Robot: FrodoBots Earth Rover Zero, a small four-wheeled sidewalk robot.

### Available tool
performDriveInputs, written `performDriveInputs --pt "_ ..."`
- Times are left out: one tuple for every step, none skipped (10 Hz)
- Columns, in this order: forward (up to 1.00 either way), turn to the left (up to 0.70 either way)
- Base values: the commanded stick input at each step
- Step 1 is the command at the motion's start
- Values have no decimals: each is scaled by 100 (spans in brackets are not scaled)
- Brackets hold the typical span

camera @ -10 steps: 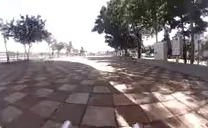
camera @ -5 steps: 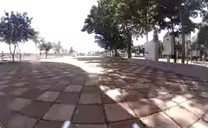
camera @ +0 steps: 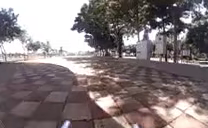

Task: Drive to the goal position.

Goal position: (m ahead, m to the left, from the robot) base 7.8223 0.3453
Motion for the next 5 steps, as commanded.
performDriveInputs --pt "70 -35" --pt "70 -35" --pt "70 -35" --pt "70 -35" --pt "70 -35"
